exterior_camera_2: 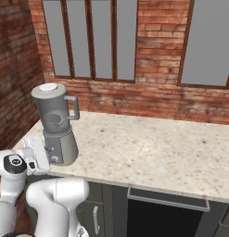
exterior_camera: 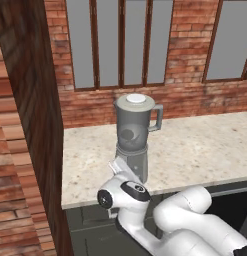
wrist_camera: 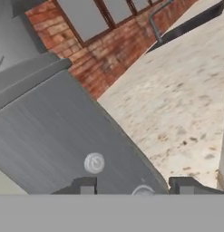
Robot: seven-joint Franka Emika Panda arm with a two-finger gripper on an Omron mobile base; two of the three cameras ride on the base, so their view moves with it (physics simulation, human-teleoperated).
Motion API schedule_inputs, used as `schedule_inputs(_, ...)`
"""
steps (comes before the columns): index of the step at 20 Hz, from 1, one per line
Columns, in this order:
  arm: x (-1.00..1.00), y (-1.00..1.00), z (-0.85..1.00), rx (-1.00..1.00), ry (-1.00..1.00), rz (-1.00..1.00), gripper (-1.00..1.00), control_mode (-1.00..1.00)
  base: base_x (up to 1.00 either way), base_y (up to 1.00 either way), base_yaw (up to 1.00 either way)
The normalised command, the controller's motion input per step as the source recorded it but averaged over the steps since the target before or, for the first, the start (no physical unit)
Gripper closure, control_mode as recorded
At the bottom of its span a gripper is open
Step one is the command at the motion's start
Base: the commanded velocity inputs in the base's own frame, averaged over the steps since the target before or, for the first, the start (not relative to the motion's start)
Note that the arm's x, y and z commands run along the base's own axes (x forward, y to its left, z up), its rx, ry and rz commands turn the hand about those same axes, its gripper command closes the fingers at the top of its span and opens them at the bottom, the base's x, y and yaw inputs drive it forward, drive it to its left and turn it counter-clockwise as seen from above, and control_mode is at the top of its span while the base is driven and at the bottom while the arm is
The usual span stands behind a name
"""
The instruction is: Open the blender lid, put the kiwi in the blender, close the lid, and start the blender.
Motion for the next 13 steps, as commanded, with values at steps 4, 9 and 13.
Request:
schedule_inputs(4,0.14,-0.01,-0.03,0.0,-0.14,0.03,-1.0,-1.0,0.0,0.0,0.0)
schedule_inputs(9,-0.77,-0.03,0.53,0.0,-0.32,0.0,-1.0,-1.0,0.0,0.0,0.0)
schedule_inputs(13,-0.94,-0.06,0.95,-0.01,-0.28,0.0,-1.0,-1.0,0.0,0.0,0.0)
